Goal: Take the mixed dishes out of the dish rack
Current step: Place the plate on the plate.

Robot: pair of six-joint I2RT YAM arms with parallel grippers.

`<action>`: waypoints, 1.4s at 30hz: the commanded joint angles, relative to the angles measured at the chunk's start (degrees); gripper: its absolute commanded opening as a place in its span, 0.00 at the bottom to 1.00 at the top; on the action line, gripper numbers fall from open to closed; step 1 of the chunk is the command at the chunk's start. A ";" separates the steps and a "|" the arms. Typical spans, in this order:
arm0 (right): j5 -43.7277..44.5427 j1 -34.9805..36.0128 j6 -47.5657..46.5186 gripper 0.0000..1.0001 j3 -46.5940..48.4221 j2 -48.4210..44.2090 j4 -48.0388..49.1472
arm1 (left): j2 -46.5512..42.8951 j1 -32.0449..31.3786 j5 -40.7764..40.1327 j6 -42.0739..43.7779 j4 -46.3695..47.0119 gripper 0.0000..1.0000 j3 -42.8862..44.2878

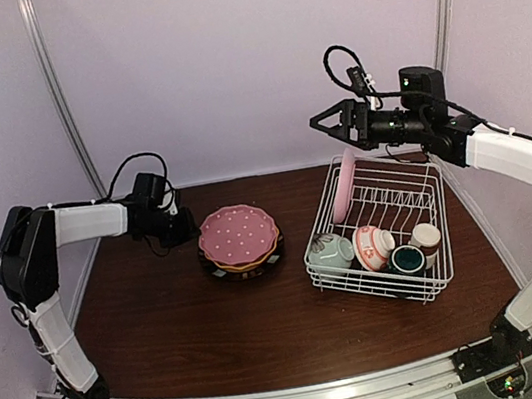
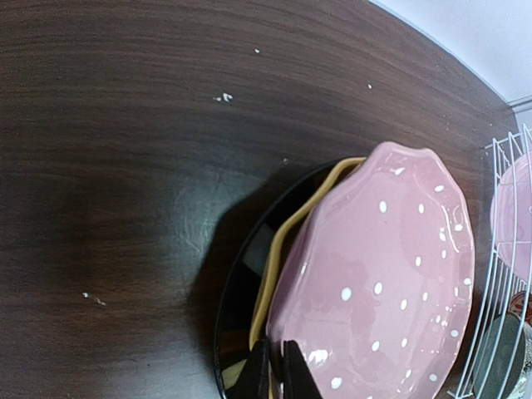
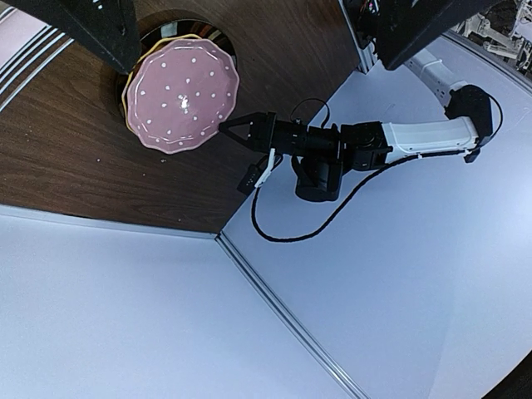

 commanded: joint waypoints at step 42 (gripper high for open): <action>37.66 -0.95 -0.34 1.00 6.96 -0.35 -30.58 | -9.19 -2.18 -7.25 3.58 -2.79 0.85 3.52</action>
